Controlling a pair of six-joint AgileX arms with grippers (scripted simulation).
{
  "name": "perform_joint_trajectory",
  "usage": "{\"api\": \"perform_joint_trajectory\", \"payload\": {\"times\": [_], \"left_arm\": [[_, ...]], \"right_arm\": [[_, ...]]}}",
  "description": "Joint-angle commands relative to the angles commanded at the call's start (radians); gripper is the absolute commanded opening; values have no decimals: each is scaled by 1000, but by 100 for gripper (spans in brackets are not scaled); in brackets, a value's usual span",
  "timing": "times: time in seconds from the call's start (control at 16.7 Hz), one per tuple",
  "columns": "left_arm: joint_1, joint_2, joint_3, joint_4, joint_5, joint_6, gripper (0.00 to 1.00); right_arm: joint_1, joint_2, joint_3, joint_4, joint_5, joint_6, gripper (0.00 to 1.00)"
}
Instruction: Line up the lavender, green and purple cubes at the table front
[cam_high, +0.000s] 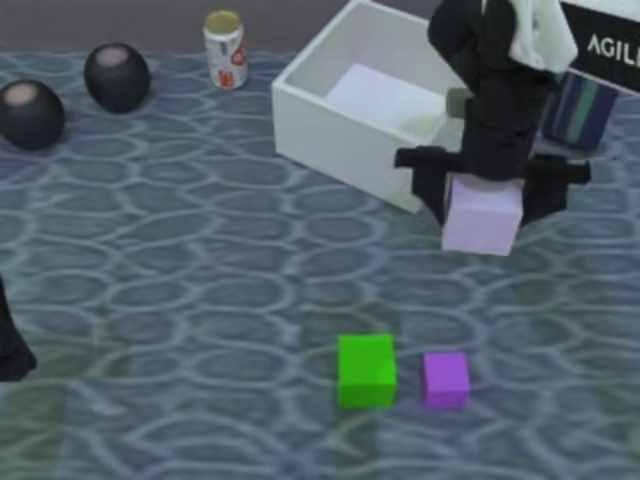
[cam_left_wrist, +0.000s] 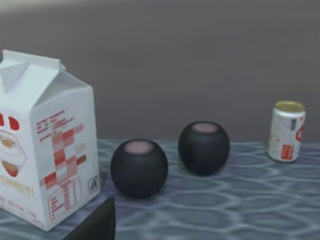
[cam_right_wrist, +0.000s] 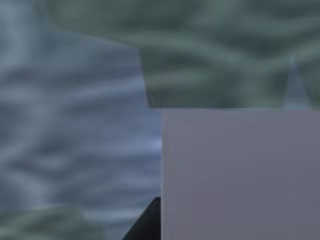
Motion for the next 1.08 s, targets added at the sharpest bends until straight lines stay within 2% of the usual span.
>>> {"api": "perform_joint_trajectory", "payload": {"times": [0.3,0.48,0.66,1.08], "left_arm": [[0,0,0,0,0,0,100],[0,0,0,0,0,0,100],[0,0,0,0,0,0,100],[0,0,0,0,0,0,100]], "right_arm": [[363,110,212,-117,0,253,0],[510,148,309,-163,1,371,0],[561,158,347,-179,3,418,0],[555,158,305,-135,3,421,0]]}}
